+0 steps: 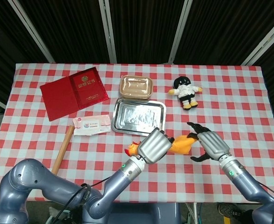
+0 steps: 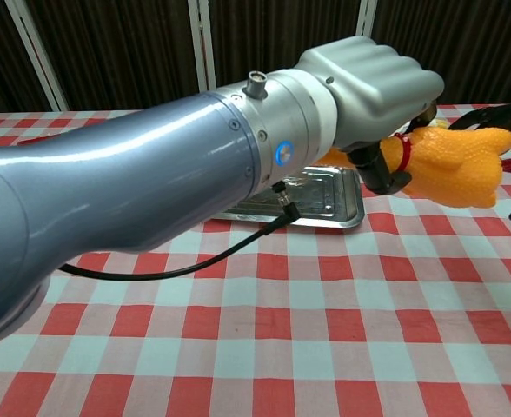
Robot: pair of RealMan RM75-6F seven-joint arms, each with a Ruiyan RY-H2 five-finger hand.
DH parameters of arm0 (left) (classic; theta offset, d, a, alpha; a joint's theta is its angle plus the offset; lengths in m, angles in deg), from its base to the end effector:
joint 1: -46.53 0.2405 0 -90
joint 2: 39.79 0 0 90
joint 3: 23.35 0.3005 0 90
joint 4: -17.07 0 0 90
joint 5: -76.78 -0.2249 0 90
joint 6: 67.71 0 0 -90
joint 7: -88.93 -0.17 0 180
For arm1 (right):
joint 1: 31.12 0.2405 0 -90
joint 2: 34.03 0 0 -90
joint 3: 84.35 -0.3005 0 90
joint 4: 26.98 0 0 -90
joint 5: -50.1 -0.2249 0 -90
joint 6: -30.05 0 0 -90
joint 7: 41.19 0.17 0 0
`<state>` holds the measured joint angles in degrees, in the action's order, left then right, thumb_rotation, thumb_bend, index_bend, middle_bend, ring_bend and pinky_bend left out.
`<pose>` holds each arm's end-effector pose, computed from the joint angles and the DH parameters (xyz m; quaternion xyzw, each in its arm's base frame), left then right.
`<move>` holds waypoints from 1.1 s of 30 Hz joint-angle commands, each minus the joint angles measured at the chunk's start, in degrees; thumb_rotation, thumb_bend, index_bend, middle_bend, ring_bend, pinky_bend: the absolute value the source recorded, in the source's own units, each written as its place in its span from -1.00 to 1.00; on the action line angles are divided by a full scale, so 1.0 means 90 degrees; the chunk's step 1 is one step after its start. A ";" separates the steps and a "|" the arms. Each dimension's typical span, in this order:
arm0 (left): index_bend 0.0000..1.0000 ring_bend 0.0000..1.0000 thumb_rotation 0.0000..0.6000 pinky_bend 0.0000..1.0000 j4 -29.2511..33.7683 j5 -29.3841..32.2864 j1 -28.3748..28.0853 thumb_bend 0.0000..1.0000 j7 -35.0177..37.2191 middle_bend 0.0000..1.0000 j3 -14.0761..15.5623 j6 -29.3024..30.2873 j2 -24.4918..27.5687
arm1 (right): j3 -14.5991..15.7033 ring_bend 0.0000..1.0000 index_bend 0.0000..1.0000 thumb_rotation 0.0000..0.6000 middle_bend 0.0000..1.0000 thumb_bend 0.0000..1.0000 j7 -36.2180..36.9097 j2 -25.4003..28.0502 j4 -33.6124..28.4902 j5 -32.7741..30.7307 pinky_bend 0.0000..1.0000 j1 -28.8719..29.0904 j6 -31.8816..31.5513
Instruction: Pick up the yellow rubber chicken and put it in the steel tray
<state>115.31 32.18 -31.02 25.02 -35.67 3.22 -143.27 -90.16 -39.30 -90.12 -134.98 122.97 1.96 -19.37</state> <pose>0.1038 0.3321 -0.1024 -0.8344 -0.0806 -0.3981 0.3726 -0.2248 -0.3329 0.1077 0.7235 -0.4762 0.3380 0.3682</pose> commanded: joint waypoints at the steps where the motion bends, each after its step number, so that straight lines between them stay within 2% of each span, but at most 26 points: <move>1: 0.09 0.09 1.00 0.24 -0.0012 -0.0036 0.0013 0.34 0.0007 0.24 -0.0006 0.0003 -0.0044 | -0.0022 -0.28 -0.32 1.00 -0.35 -0.57 -0.0026 -0.0033 0.0014 -0.0041 -0.23 -0.0002 -0.0038; 10: 0.09 0.09 1.00 0.24 -0.0049 -0.0125 0.0047 0.33 0.0014 0.24 -0.0005 -0.0024 -0.0124 | -0.0099 0.60 0.86 1.00 0.47 -0.09 -0.0052 -0.0149 0.0064 -0.0158 0.52 -0.0037 -0.0219; 13: 0.09 0.09 1.00 0.24 -0.0043 -0.0122 0.0060 0.33 0.0021 0.24 -0.0026 -0.0047 -0.0130 | -0.0120 0.76 1.00 1.00 0.63 0.00 -0.0111 -0.0202 0.0098 -0.0180 0.66 -0.0050 -0.0303; 19: 0.09 0.09 1.00 0.24 -0.0045 -0.0104 0.0080 0.33 0.0019 0.24 -0.0048 -0.0100 -0.0143 | -0.0138 0.93 1.00 1.00 0.81 0.13 -0.0191 -0.0310 0.0150 -0.0246 0.81 -0.0055 -0.0374; 25: 0.09 0.09 1.00 0.24 -0.0062 -0.0123 0.0114 0.32 0.0030 0.24 -0.0065 -0.0133 -0.0140 | -0.0137 0.93 1.00 1.00 0.82 0.13 -0.0262 -0.0363 0.0161 -0.0275 0.81 -0.0057 -0.0409; 27: 0.09 0.09 1.00 0.24 -0.0064 -0.0126 0.0126 0.32 0.0033 0.23 -0.0066 -0.0139 -0.0134 | -0.0137 0.83 0.96 1.00 0.78 0.13 -0.0270 -0.0366 0.0156 -0.0267 0.76 -0.0066 -0.0429; 29: 0.09 0.09 1.00 0.24 -0.0062 -0.0136 0.0148 0.32 0.0049 0.23 -0.0066 -0.0143 -0.0122 | -0.0113 0.52 0.64 1.00 0.58 0.13 -0.0272 -0.0350 0.0135 -0.0224 0.54 -0.0084 -0.0440; 30: 0.09 0.09 1.00 0.24 -0.0058 -0.0143 0.0162 0.32 0.0062 0.23 -0.0065 -0.0144 -0.0114 | -0.0090 0.33 0.40 1.00 0.42 0.11 -0.0259 -0.0326 0.0120 -0.0185 0.40 -0.0090 -0.0421; 31: 0.09 0.09 1.00 0.24 -0.0055 -0.0156 0.0175 0.32 0.0073 0.23 -0.0062 -0.0145 -0.0105 | -0.0065 0.12 0.09 1.00 0.22 0.03 -0.0229 -0.0293 0.0101 -0.0149 0.22 -0.0097 -0.0390; 33: 0.09 0.09 1.00 0.24 -0.0052 -0.0182 0.0195 0.32 0.0089 0.23 -0.0053 -0.0144 -0.0089 | -0.0044 -0.17 -0.31 1.00 -0.09 -0.17 -0.0174 -0.0245 0.0084 -0.0103 0.00 -0.0107 -0.0360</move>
<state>114.83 30.60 -29.32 25.78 -36.18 1.92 -144.12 -90.69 -41.07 -92.53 -134.10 121.84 1.07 -22.77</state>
